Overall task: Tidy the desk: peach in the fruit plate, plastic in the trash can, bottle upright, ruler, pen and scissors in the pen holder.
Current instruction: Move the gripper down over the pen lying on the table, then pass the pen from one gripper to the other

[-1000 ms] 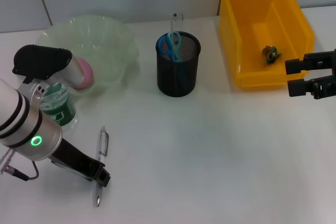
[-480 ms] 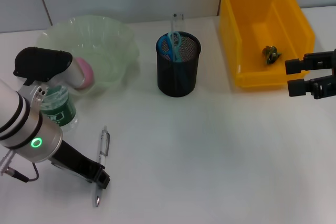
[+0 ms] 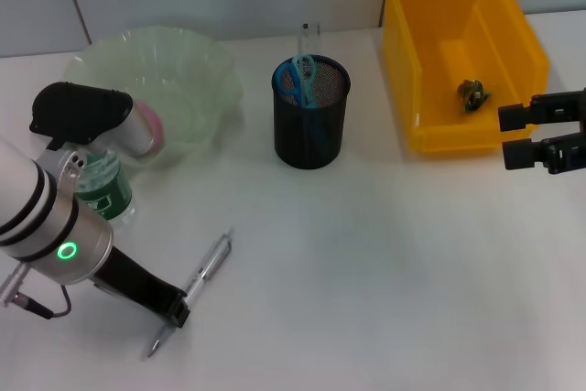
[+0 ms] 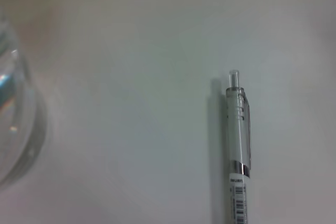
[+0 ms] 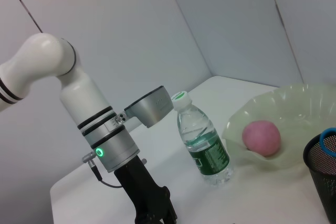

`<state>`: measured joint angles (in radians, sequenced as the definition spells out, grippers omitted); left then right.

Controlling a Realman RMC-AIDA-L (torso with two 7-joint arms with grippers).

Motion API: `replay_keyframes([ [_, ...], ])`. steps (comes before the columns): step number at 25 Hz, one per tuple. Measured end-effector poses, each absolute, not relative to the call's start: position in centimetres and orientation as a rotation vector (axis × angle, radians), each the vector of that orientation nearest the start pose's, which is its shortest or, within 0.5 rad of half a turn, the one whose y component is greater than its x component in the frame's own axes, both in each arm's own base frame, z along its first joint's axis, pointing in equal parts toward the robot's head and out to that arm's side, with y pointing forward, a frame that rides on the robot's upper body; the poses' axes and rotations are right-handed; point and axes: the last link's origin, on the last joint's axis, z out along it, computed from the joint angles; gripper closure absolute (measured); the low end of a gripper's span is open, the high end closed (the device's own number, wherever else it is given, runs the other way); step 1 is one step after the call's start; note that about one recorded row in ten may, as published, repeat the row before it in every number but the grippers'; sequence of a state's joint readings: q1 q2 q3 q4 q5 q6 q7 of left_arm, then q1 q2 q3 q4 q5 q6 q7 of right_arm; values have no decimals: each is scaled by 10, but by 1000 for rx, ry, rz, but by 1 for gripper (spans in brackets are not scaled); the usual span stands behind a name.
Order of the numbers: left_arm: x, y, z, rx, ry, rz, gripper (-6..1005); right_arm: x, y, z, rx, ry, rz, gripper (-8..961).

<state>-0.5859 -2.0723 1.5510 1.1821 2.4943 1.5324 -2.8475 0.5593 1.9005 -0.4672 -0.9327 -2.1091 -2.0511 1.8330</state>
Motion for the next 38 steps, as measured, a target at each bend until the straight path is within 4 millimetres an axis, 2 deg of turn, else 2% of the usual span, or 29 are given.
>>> replay_keyframes([
  [2, -201, 324, -45, -2541, -1372, 576, 864, 251, 312, 131, -2836, 869, 686, 123],
  [7, -197, 324, -44, -2565, -1371, 553, 864, 251, 312, 132, -2837, 868, 692, 123],
  [11, -185, 326, -35, -2625, -1351, 476, 864, 251, 312, 132, -2836, 868, 691, 123],
  [12, -178, 329, -26, -2643, -1336, 410, 864, 251, 312, 132, -2836, 869, 691, 123],
  [13, -178, 329, -26, -2643, -1336, 410, 864, 251, 311, 132, -2836, 870, 691, 123],
  [15, -171, 334, -13, -2637, -1312, 338, 864, 253, 310, 132, -2833, 874, 688, 123],
  [17, -171, 334, -13, -2637, -1312, 338, 864, 254, 310, 133, -2832, 876, 687, 123],
  [18, -163, 339, 1, -2628, -1285, 258, 864, 254, 309, 133, -2830, 877, 686, 123],
  [22, -159, 340, 5, -2631, -1271, 223, 864, 257, 308, 134, -2818, 882, 684, 123],
  [25, -138, 346, 16, -2649, -1185, 81, 864, 259, 308, 134, -2808, 888, 690, 123],
  [30, -124, 349, 22, -2679, -1127, -74, 864, 262, 306, 136, -2785, 897, 704, 123],
  [32, -124, 349, 22, -2679, -1127, -74, 863, 264, 306, 136, -2776, 901, 705, 123],
  [33, -116, 353, 24, -2688, -1077, -169, 863, 264, 306, 136, -2776, 901, 705, 123],
  [34, -116, 353, 24, -2688, -1077, -169, 863, 264, 306, 136, -2773, 903, 705, 123],
  [35, -104, 364, 23, -2665, -975, -352, 863, 265, 306, 136, -2767, 907, 706, 123],
  [38, -97, 370, 18, -2646, -925, -450, 863, 265, 306, 135, -2765, 910, 706, 123],
])
